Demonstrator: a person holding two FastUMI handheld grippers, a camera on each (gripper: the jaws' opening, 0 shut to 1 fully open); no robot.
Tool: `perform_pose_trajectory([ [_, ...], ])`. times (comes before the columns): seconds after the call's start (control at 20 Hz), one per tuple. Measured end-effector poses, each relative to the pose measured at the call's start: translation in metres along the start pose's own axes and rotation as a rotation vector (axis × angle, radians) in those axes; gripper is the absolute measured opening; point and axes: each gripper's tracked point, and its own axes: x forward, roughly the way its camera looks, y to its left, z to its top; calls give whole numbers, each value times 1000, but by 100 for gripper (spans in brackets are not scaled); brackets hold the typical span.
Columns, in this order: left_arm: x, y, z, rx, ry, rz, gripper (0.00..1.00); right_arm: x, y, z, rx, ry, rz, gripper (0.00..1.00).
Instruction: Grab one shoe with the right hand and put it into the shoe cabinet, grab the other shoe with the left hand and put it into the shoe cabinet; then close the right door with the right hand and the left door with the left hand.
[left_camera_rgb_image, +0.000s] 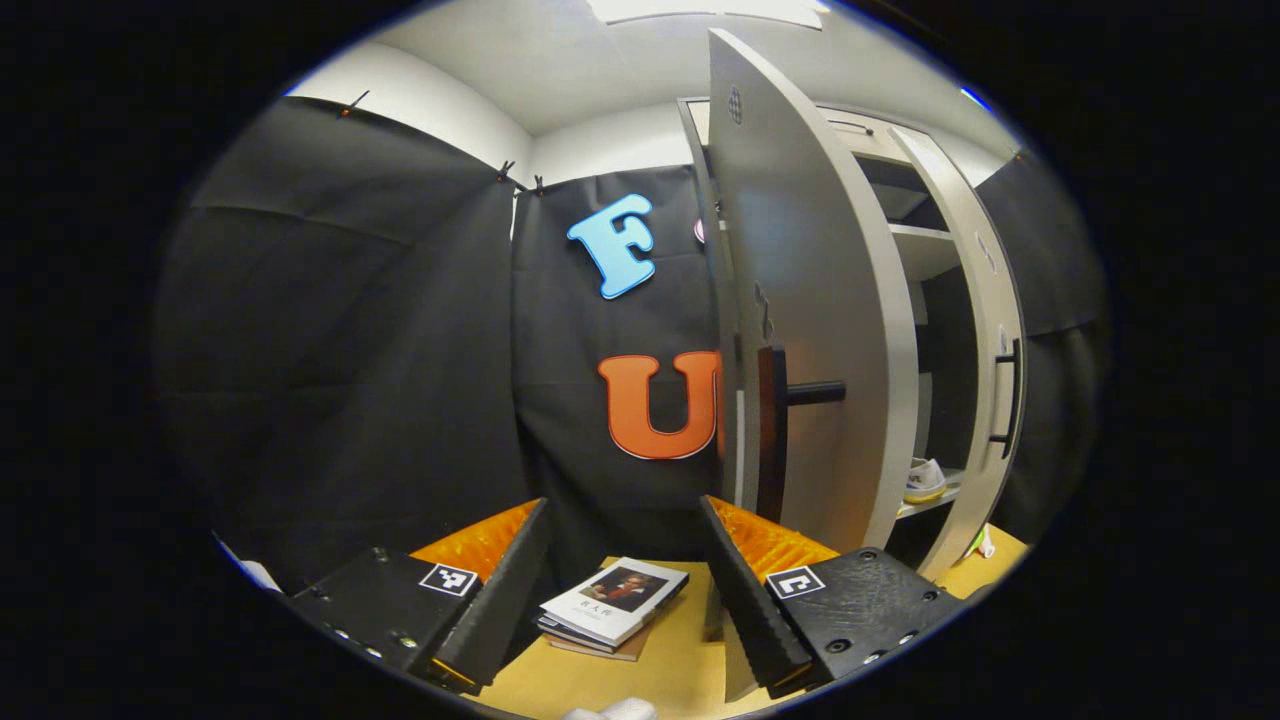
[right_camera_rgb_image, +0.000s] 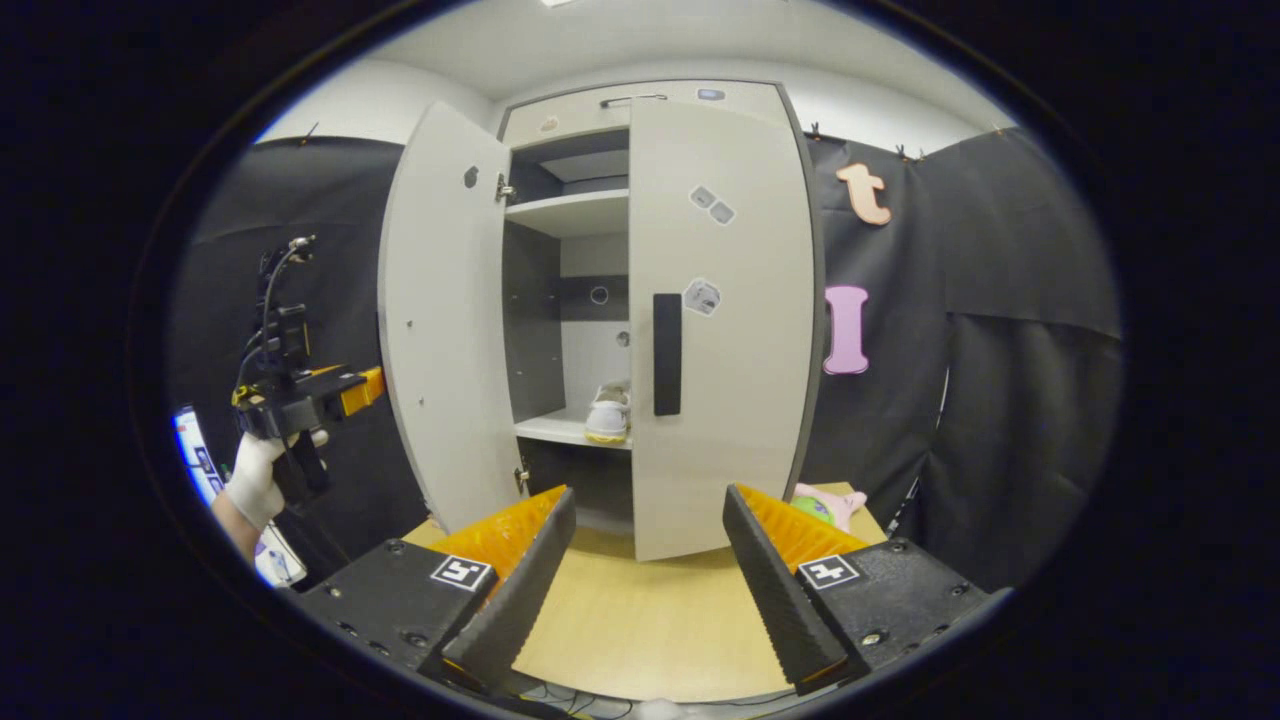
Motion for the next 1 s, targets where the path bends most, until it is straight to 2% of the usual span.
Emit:
perform_pose_trajectory([
  [0.2,-3,-54,8,33,-13,-37,89,4,-24,0,4,-2,28,97],
  [0.25,-2,-71,6,33,-10,-49,76,6,-31,-1,3,4,36,96],
  [0.3,-3,-85,8,31,-5,-63,89,8,-36,0,3,4,47,94],
  [0.45,8,-125,9,21,-6,-97,89,8,-53,3,9,-6,59,97],
  [0.5,12,-135,6,9,9,-103,94,8,-57,3,6,-4,63,94],
  [0.6,16,-148,4,-15,35,-105,100,6,-67,6,3,-13,63,97],
  [0.65,13,-153,4,-26,40,-111,96,7,-72,7,4,-17,58,97],
  [0.7,9,-156,7,-29,36,-114,96,7,-74,9,7,-21,59,94],
  [0.8,2,-160,7,-18,39,-116,96,9,-80,11,6,-21,51,94],
  [0.85,-3,-162,8,-15,36,-120,96,10,-83,11,4,-23,43,100],
  [0.9,-8,-165,8,-15,41,-127,96,11,-85,13,6,-25,32,97],
  [1.0,-24,-171,8,-25,51,-147,96,12,-86,14,13,-28,23,97],
])
